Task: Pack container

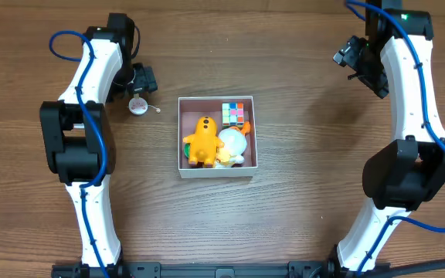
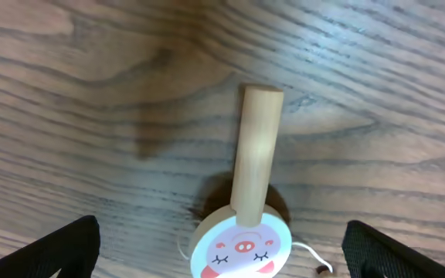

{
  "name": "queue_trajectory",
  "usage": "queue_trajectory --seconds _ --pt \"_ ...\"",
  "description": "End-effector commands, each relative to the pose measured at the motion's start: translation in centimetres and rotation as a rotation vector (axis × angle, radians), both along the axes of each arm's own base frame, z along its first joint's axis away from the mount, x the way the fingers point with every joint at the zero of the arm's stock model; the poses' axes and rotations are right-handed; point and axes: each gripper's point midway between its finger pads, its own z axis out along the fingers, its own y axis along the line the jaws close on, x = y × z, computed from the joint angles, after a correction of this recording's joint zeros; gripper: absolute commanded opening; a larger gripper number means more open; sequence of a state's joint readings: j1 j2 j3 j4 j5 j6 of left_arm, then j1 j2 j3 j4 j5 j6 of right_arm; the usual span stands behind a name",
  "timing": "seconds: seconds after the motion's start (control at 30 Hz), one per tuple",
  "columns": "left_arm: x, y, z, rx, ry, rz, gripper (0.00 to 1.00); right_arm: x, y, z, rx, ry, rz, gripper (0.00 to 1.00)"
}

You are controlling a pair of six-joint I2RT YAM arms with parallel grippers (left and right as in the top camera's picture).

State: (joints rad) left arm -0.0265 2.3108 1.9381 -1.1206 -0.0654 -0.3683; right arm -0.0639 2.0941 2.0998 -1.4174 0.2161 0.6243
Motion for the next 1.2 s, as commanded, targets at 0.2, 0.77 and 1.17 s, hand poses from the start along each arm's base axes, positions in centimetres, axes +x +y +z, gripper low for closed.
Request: queue_trajectory --seconds 0.2,0.77,1.17 --pt "0.1 0.5 -0.3 0.026 0.001 0.061 1.0 -0.1 -0.2 0.9 -0.008 -0.022 -0.007 1.0" --pt "-0.3 0.2 -1.3 0.009 0.028 0.062 1.0 -0.1 -0.2 0.9 -0.008 -0.022 -0.007 1.0" --pt "-0.4 -0.4 -2.4 -0.022 0.051 0.056 1.0 -0.1 -0.2 0.9 -0.008 -0.022 -0.007 1.0"
